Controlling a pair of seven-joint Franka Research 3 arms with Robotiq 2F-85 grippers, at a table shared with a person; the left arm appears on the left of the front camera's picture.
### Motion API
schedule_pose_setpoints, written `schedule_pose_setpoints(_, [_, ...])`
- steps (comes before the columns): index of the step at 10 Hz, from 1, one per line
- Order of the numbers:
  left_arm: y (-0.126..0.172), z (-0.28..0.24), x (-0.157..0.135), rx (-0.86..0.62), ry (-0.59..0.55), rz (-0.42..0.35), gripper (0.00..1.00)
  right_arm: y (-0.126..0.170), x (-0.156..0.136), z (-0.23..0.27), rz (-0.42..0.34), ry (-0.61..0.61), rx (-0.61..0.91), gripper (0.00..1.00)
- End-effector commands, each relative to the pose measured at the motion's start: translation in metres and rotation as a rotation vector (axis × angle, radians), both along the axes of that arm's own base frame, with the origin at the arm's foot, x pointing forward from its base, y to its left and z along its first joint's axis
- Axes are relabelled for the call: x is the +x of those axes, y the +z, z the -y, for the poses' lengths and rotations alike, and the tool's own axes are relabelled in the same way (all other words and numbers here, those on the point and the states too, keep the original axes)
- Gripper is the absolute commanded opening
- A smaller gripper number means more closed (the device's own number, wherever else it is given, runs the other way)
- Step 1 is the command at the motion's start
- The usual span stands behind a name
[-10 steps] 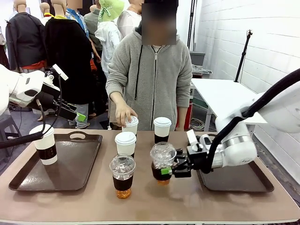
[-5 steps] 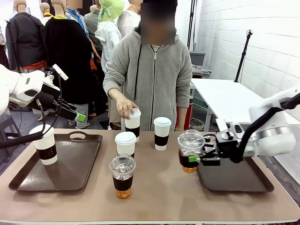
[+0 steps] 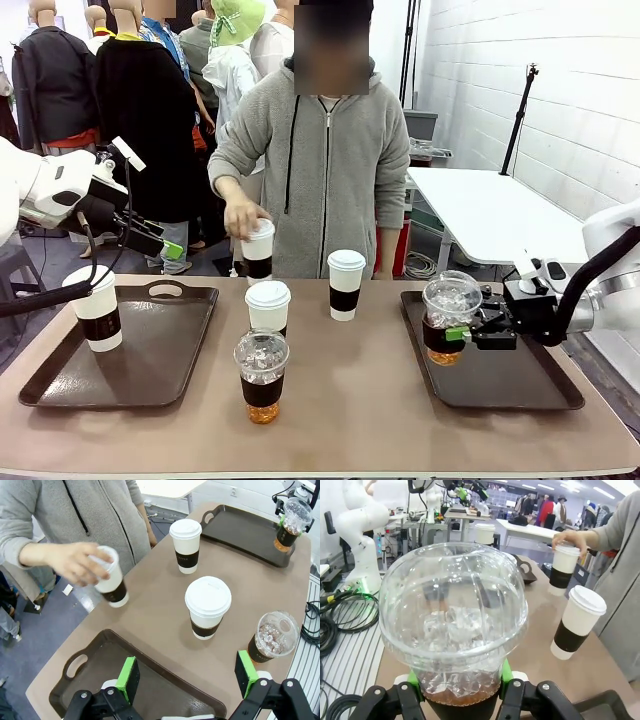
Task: Distribute the coffee onto the tray.
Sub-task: Pick up one iced Americano and place it on the right Handle tray.
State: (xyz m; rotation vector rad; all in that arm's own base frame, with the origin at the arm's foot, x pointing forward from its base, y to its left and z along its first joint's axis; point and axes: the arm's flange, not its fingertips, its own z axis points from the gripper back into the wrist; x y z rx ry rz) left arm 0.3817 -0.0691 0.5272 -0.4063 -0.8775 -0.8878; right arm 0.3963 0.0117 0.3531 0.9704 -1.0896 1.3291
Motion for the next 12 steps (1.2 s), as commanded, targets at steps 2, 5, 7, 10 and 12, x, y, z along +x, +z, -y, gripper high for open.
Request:
schedule_pose_setpoints(2, [-0.003, -0.002, 0.003, -0.009, -0.019, 0.004, 1.00, 0.000, 0.000, -0.008, 0.003, 0.010, -0.003, 0.64])
schedule_pose_setpoints(5, [-0.003, -0.002, 0.003, -0.009, -0.019, 0.004, 1.00, -0.003, 0.000, -0.004, -0.005, 0.009, -0.004, 0.64])
schedule_pose_setpoints(7, [-0.003, -0.002, 0.003, -0.009, -0.019, 0.004, 1.00, -0.010, 0.020, 0.001, 0.021, -0.041, -0.046, 0.64])
schedule_pose_setpoints(10, [-0.003, -0.002, 0.003, -0.009, -0.019, 0.004, 1.00, -0.017, 0.062, 0.021, 0.012, -0.055, -0.055, 0.64])
schedule_pose_setpoints(12, [-0.003, -0.002, 0.003, -0.009, -0.019, 0.004, 1.00, -0.022, 0.089, 0.033, 0.022, -0.042, -0.015, 0.64])
